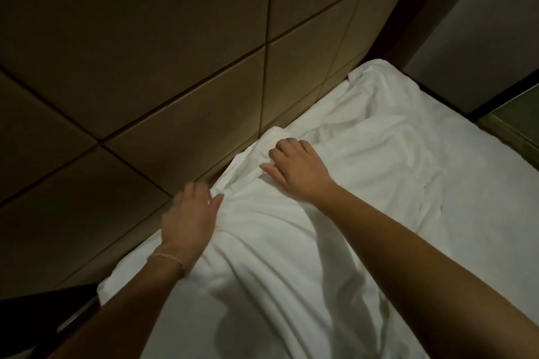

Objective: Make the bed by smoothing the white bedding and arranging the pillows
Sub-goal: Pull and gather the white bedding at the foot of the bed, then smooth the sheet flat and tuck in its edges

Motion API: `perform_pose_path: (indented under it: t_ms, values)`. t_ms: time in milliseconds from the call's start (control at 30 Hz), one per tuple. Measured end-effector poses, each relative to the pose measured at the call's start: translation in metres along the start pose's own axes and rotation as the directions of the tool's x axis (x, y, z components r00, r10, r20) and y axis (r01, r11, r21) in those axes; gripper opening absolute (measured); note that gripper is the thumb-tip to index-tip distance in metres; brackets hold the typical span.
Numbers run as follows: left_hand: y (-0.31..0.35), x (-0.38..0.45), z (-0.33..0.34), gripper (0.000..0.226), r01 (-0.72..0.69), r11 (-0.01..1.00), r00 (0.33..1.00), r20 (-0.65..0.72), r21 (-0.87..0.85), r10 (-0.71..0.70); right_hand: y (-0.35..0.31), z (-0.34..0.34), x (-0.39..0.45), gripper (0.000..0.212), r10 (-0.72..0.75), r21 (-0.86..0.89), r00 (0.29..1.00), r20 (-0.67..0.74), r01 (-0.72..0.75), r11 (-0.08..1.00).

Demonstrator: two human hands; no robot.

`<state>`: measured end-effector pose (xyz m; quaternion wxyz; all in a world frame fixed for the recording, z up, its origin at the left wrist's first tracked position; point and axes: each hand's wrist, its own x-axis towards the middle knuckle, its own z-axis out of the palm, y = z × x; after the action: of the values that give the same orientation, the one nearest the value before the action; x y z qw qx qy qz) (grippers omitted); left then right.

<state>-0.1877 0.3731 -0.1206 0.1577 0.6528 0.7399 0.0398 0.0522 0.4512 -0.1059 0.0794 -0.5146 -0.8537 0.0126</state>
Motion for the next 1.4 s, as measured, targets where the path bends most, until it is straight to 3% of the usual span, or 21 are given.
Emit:
perform_pose_path:
  t_ms: [67, 133, 200, 300, 433, 567, 633, 767, 933, 1000, 1200, 1267, 1400]
  values:
    - [0.022, -0.004, -0.006, 0.056, -0.051, 0.998, 0.998, -0.036, -0.037, 0.050, 0.015, -0.001, -0.025, 0.052, 0.052, 0.020, 0.997, 0.057, -0.053, 0.998]
    - [0.057, -0.003, -0.010, 0.069, -0.083, 0.987, 0.995, 0.034, -0.137, 0.089, 0.026, -0.004, -0.048, 0.054, 0.140, 0.047, 0.986, 0.087, -0.145, 0.988]
    - [0.095, -0.004, -0.004, 0.076, -0.140, 0.983, 0.982, 0.114, -0.116, 0.153, 0.024, -0.006, -0.066, 0.056, 0.197, 0.046, 0.977, 0.084, -0.201, 0.978]
    - [0.117, -0.009, 0.018, 0.067, -0.214, 0.977, 0.969, 0.131, 0.020, 0.210, 0.000, -0.005, -0.093, 0.059, 0.177, 0.054, 0.973, 0.148, -0.187, 0.981]
    - [0.080, 0.007, 0.029, 0.057, -0.301, 0.950, 0.950, 0.114, 0.079, 0.291, 0.012, 0.011, -0.134, 0.059, 0.101, -0.022, 0.963, 0.251, -0.098, 0.995]
    - [0.040, 0.029, 0.031, 0.054, -0.356, 0.897, 0.925, -0.034, 0.260, 0.377, 0.078, 0.018, -0.173, 0.064, 0.399, -0.113, 0.880, 0.259, -0.383, 0.917]
    - [0.039, 0.031, 0.041, 0.045, -0.353, 0.905, 0.930, -0.015, 0.237, 0.366, 0.090, 0.016, -0.186, 0.066, 0.463, -0.202, 0.842, 0.276, -0.420, 0.885]
    - [0.080, 0.016, 0.046, 0.029, -0.300, 0.924, 0.935, -0.118, 0.237, 0.334, 0.065, 0.007, -0.200, 0.066, 0.566, -0.227, 0.789, 0.239, -0.521, 0.822]
    - [0.155, -0.026, 0.035, 0.057, -0.605, 0.779, 0.761, -0.166, 0.164, 0.627, 0.012, -0.009, -0.264, 0.066, 0.672, -0.198, 0.730, 0.125, -0.645, 0.738]
    - [0.180, -0.062, 0.045, 0.062, -0.724, 0.677, 0.670, -0.101, 0.130, 0.736, -0.013, -0.015, -0.308, 0.069, 0.760, -0.185, 0.646, 0.079, -0.739, 0.647]
    - [0.206, -0.219, 0.095, 0.065, -0.898, 0.438, 0.441, 0.132, 0.052, 0.888, -0.127, -0.021, -0.481, 0.079, 0.966, -0.066, 0.250, 0.061, -0.965, 0.254]
    - [0.202, -0.278, 0.113, 0.065, -0.900, 0.436, 0.428, 0.208, 0.013, 0.879, -0.170, -0.016, -0.541, 0.080, 0.982, -0.067, 0.166, 0.092, -0.983, 0.172]
    - [0.174, -0.398, 0.145, 0.069, -0.846, 0.533, 0.503, 0.340, 0.006, 0.794, -0.241, -0.008, -0.650, 0.079, 0.987, -0.094, 0.064, 0.149, -0.993, 0.078]
